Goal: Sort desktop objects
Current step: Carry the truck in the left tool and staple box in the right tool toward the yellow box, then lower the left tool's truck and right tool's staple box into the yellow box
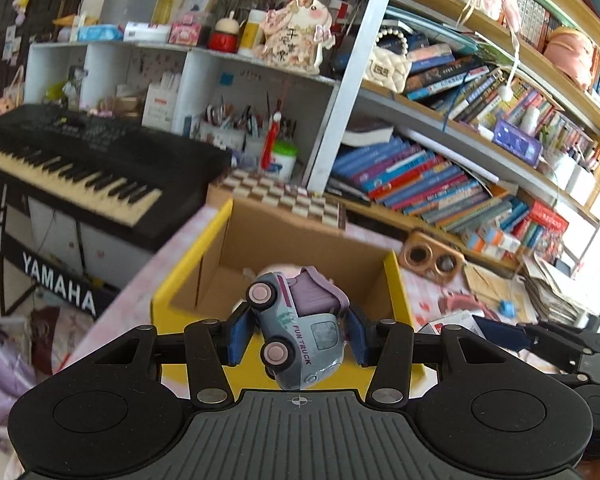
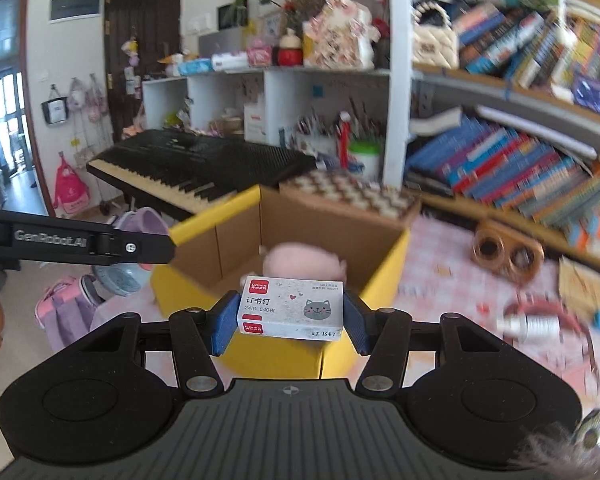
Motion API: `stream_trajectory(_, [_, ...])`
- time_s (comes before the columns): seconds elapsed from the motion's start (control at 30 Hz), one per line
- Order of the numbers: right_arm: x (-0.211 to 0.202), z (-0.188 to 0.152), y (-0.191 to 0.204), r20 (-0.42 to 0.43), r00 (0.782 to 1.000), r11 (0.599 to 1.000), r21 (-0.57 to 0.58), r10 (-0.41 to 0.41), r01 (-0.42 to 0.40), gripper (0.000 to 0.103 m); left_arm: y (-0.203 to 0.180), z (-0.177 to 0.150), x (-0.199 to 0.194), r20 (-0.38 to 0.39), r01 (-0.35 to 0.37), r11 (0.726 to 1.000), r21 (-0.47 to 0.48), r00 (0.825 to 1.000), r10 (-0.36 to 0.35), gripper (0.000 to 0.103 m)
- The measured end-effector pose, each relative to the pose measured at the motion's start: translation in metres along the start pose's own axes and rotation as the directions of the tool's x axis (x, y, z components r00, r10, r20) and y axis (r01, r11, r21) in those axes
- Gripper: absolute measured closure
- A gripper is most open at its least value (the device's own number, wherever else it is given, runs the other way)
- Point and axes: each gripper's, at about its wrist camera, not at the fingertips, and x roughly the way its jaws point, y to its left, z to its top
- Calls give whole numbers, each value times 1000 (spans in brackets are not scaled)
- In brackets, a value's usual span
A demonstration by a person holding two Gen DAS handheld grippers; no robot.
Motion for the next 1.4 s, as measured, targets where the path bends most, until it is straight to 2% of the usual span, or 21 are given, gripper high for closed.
stream_trajectory(0.17, [36,25,-14,-11,999,994,-99,42,-43,51,1,16,34,-3,-22,999,25,1000,22,55])
stream_trajectory(0.33, [81,36,-26,-110,986,980,-145,121,-137,51,6,20,66,-52,-45,998,36,998,47,55])
stream_trajectory(0.5, [120,40,-31,-204,969,959,-212,142,-185,51,8,20,95,-108,-67,996,63,991,74,55])
stream_trajectory(0.7, [156,35,-24,-364,923,896,-358,124,-262,51,12,18,123,-172,-87,992,88,980,102,55])
stream_trajectory(0.83, [174,31,-19,-446,885,828,-439,138,-350,51,14,17,140,-233,-116,987,108,963,138,55])
stream_trajectory(0.97, [189,25,-13,-511,852,758,-511,111,-405,51,16,16,153,-279,-118,987,107,949,143,55])
stream_trajectory(1.07, [200,22,-12,-564,820,719,-528,101,-452,51,16,14,160,-300,-117,987,110,943,145,55])
stream_trajectory(1.17, [209,18,-12,-607,788,699,-522,98,-489,51,16,12,165,-315,-118,986,117,937,150,55])
stream_trajectory(1.23, [214,20,-11,-625,773,707,-497,110,-503,51,16,12,167,-324,-120,986,120,934,153,55])
stream_trajectory(1.4, [222,18,-8,-642,759,704,-491,106,-513,51,18,8,174,-348,-115,986,116,926,149,55])
